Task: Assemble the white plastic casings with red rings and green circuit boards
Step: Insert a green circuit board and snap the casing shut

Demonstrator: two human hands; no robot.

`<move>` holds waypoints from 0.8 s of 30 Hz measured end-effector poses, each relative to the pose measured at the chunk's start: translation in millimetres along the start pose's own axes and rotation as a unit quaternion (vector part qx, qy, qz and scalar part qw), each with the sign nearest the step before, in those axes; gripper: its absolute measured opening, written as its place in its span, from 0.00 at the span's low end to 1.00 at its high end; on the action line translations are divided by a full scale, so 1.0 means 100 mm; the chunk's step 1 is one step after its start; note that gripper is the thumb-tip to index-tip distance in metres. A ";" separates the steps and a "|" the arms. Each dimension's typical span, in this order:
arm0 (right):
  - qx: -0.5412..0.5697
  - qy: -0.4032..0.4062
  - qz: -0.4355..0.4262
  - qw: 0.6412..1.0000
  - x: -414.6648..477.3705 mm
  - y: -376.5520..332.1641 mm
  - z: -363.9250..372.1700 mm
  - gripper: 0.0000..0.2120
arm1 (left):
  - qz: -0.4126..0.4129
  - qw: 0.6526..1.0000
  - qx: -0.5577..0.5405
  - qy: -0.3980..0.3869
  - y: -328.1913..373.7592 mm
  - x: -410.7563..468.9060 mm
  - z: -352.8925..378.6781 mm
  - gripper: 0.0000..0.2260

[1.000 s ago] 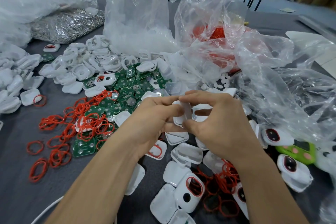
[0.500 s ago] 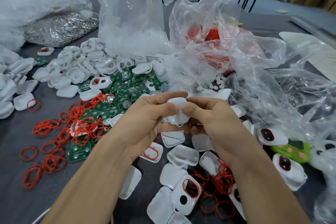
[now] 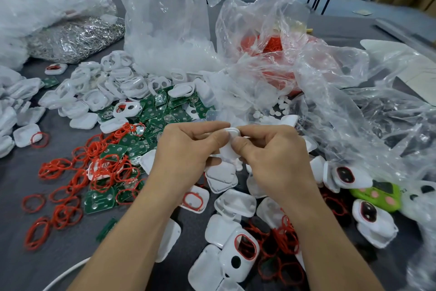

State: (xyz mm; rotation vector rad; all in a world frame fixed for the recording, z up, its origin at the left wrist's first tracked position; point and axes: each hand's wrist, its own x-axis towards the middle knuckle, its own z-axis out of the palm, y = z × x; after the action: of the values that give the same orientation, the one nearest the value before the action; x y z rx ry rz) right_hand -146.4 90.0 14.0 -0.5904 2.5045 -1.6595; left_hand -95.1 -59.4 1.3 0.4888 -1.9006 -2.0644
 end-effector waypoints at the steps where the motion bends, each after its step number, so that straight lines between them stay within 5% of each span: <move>1: 0.002 0.003 0.005 1.000 0.00 0.00 0.01 0.07 | 0.007 1.000 0.004 0.005 0.00 0.00 0.00 0.05; 19: 0.084 0.030 0.062 0.994 0.09 0.05 -0.04 0.05 | 0.021 0.999 0.025 -0.005 -0.02 -0.04 0.05 0.11; 24: 0.117 -0.016 0.070 0.991 0.08 0.01 -0.04 0.13 | 0.028 0.998 0.051 0.008 -0.01 -0.03 0.02 0.11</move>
State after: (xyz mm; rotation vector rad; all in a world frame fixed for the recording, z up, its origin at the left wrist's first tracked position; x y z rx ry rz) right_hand -155.7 90.8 15.7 -0.4030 2.2273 -1.8361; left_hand -93.4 -56.5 0.4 0.4685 -1.9956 -1.9302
